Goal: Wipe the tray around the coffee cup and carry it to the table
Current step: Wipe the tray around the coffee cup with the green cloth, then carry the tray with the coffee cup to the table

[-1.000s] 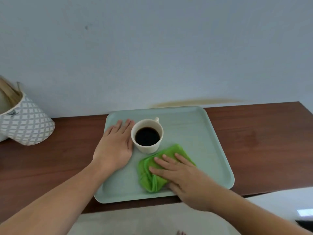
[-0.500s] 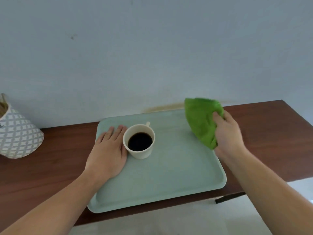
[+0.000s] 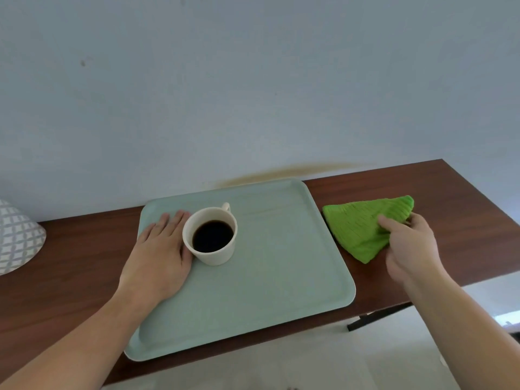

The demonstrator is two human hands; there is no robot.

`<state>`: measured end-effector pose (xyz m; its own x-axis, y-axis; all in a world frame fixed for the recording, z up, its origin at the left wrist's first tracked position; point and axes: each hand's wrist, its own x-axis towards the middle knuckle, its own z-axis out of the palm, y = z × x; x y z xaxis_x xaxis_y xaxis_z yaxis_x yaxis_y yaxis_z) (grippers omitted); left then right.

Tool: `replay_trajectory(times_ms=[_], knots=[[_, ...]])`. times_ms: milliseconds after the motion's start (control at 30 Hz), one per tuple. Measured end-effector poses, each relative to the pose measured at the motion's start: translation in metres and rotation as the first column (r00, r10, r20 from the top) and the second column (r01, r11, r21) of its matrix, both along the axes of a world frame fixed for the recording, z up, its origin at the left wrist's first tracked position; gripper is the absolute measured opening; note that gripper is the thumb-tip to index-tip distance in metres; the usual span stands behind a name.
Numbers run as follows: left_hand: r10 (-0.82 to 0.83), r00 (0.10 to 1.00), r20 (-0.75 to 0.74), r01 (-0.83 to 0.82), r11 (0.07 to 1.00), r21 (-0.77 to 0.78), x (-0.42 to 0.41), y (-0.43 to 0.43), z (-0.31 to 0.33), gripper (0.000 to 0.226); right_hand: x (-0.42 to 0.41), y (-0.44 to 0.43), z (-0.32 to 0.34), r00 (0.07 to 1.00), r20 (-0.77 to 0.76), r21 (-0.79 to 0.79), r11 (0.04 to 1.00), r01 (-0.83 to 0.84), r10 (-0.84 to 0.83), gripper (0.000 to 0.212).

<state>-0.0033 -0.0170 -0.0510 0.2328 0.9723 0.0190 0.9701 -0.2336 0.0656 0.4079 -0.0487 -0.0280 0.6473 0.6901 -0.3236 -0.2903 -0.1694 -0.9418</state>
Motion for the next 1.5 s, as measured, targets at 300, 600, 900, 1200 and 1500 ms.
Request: replay_trajectory(times_ms=[300,600,900,1200,1500], knots=[[0.029,0.995,0.091,-0.029,1.0,-0.009,-0.003,-0.001,0.003,0.058,-0.053,-0.064,0.017,0.405,0.865,-0.317,0.948,-0.019,0.297,0.081],[0.511,0.819,0.263,-0.498,0.859,-0.119,-0.033,-0.075,-0.004,0.071,-0.108,-0.075,-0.003,0.269,0.696,-0.648,0.744,-0.164,0.666,0.069],[0.537,0.743,0.4,-0.53,0.837,-0.14,-0.031,-0.083,0.006,0.017,-0.127,-0.074,0.006,0.462,0.662,-0.62,0.778,-0.104,0.59,0.049],[0.399,0.704,0.587,-0.449,0.891,-0.067,-0.054,-0.081,0.017,0.016,-0.145,-0.113,0.005,0.597,0.691,-0.538,0.842,0.047,0.408,0.05],[0.188,0.667,0.721,-0.151,0.982,-0.116,-0.003,-0.105,0.06,0.033,-0.105,-0.201,0.023,0.641,0.672,-0.591,0.79,0.163,0.37,0.048]])
